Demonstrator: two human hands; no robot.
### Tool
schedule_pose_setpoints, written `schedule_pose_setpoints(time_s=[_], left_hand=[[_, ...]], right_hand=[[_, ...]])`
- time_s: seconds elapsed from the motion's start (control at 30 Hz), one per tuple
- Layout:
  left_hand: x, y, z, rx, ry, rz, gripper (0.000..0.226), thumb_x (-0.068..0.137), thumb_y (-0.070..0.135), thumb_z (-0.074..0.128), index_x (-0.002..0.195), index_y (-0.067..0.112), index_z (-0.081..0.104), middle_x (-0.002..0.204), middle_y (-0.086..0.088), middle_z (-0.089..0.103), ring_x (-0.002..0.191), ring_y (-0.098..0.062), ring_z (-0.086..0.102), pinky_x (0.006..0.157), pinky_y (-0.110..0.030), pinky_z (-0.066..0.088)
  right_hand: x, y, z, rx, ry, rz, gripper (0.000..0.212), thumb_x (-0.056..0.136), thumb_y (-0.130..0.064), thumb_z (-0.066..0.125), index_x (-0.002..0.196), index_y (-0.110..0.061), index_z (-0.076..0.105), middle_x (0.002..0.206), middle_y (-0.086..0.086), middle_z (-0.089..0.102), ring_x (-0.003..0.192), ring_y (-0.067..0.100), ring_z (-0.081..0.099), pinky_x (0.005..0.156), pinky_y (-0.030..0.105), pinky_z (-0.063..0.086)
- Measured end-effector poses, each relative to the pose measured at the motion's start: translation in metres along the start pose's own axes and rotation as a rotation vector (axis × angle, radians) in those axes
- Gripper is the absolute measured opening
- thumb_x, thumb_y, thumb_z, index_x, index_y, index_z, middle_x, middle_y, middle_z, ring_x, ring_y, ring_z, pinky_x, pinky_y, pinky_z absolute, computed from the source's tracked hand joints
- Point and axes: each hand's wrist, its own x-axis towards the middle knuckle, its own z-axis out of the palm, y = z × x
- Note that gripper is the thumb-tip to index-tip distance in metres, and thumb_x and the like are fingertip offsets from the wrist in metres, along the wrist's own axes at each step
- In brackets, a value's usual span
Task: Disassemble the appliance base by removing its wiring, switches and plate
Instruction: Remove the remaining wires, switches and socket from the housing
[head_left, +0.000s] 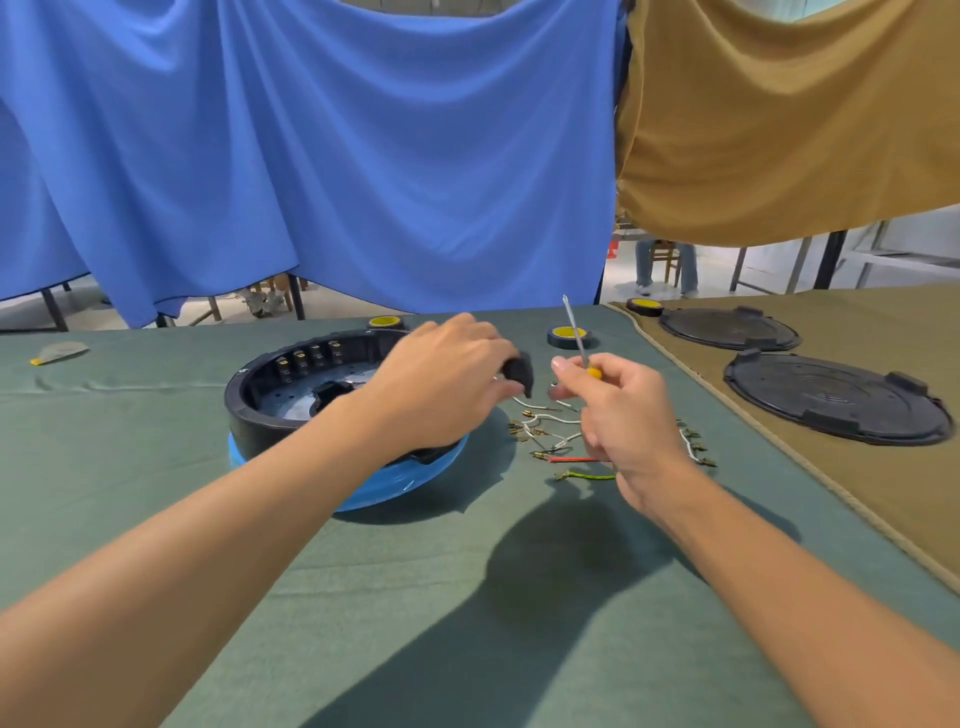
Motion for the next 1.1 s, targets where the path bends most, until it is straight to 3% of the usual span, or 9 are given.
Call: schedule_pose_setpoints(time_s=[0.1, 0.23, 0.4, 0.53, 0.63, 0.7, 0.8, 0.97, 1.1], left_hand=[[-0.002, 0.006, 0.008, -0.052, -0.043, 0.087, 0.033, 0.099, 0.041, 0.044, 0.123, 0.022, 0.058, 0.121, 0.006, 0.058, 0.112, -0.018, 0.046, 0.093, -0.037, 0.039], [-0.004, 0.009, 0.017, -0.139, -0.045, 0.114, 0.035, 0.099, 0.040, 0.045, 0.128, 0.025, 0.056, 0.124, 0.007, 0.058, 0.111, -0.016, 0.046, 0.093, -0.038, 0.040], [-0.007, -0.007, 0.030, 0.063, 0.002, -0.014, 0.048, 0.098, 0.054, 0.036, 0.132, 0.023, 0.049, 0.129, 0.007, 0.056, 0.119, -0.017, 0.046, 0.093, -0.034, 0.037], [-0.011, -0.023, 0.038, 0.116, -0.034, -0.069, 0.043, 0.099, 0.049, 0.035, 0.122, 0.022, 0.059, 0.126, 0.008, 0.057, 0.120, -0.017, 0.044, 0.095, -0.034, 0.037], [-0.019, -0.023, 0.045, 0.166, -0.004, -0.043, 0.039, 0.100, 0.044, 0.032, 0.108, 0.025, 0.065, 0.120, 0.011, 0.058, 0.114, -0.017, 0.045, 0.088, -0.032, 0.038], [-0.021, -0.023, 0.046, 0.172, 0.052, -0.026, 0.036, 0.100, 0.039, 0.034, 0.101, 0.024, 0.067, 0.113, 0.011, 0.061, 0.108, -0.018, 0.048, 0.084, -0.034, 0.039], [-0.023, -0.023, 0.044, 0.141, 0.090, -0.035, 0.034, 0.099, 0.035, 0.037, 0.098, 0.022, 0.068, 0.110, 0.009, 0.063, 0.104, -0.020, 0.051, 0.082, -0.036, 0.041], [-0.025, -0.022, 0.043, 0.138, 0.091, -0.045, 0.035, 0.100, 0.032, 0.030, 0.095, 0.023, 0.064, 0.101, 0.009, 0.061, 0.102, -0.017, 0.052, 0.081, -0.034, 0.042], [-0.029, -0.024, 0.038, 0.097, 0.132, -0.090, 0.031, 0.098, 0.025, 0.030, 0.082, 0.019, 0.056, 0.087, 0.005, 0.054, 0.090, -0.018, 0.054, 0.075, -0.034, 0.043]], right_hand=[[0.000, 0.000, -0.004, 0.107, -0.147, 0.101, 0.013, 0.090, -0.022, 0.067, 0.086, -0.010, 0.065, 0.075, 0.017, 0.056, 0.036, 0.011, 0.025, 0.036, 0.015, 0.019], [0.002, 0.003, -0.008, 0.171, -0.285, 0.208, 0.008, 0.089, -0.010, 0.065, 0.096, -0.006, 0.063, 0.069, 0.011, 0.049, 0.040, 0.011, 0.023, 0.037, 0.016, 0.016], [0.019, 0.003, -0.026, 0.088, -0.094, 0.179, 0.020, 0.080, -0.003, 0.074, 0.097, -0.002, 0.062, 0.066, 0.005, 0.056, 0.034, 0.006, 0.027, 0.032, 0.015, 0.019], [0.030, 0.003, -0.055, -0.253, 0.000, 0.114, 0.022, 0.075, -0.007, 0.080, 0.083, -0.010, 0.061, 0.071, 0.008, 0.057, 0.029, 0.001, 0.037, 0.030, 0.013, 0.026], [0.026, -0.006, -0.070, -0.524, -0.225, 0.126, 0.025, 0.071, -0.019, 0.085, 0.087, -0.012, 0.066, 0.070, 0.004, 0.059, 0.044, 0.006, 0.041, 0.043, 0.022, 0.031], [0.020, -0.017, -0.068, -0.692, -0.424, 0.042, 0.027, 0.066, -0.024, 0.087, 0.085, -0.018, 0.069, 0.076, 0.002, 0.067, 0.057, 0.007, 0.054, 0.054, 0.027, 0.040], [0.007, -0.027, -0.050, -0.791, -0.636, -0.096, 0.028, 0.063, -0.028, 0.090, 0.081, -0.027, 0.069, 0.082, -0.004, 0.069, 0.074, 0.010, 0.062, 0.063, 0.019, 0.046], [-0.006, -0.014, -0.023, -0.980, -0.709, -0.239, 0.024, 0.066, -0.033, 0.087, 0.083, -0.032, 0.070, 0.089, -0.010, 0.064, 0.086, 0.008, 0.057, 0.067, 0.014, 0.042], [-0.005, -0.014, -0.027, -0.984, -0.723, -0.166, 0.030, 0.066, -0.035, 0.086, 0.093, -0.035, 0.072, 0.093, -0.014, 0.062, 0.090, 0.004, 0.055, 0.067, 0.012, 0.040]])
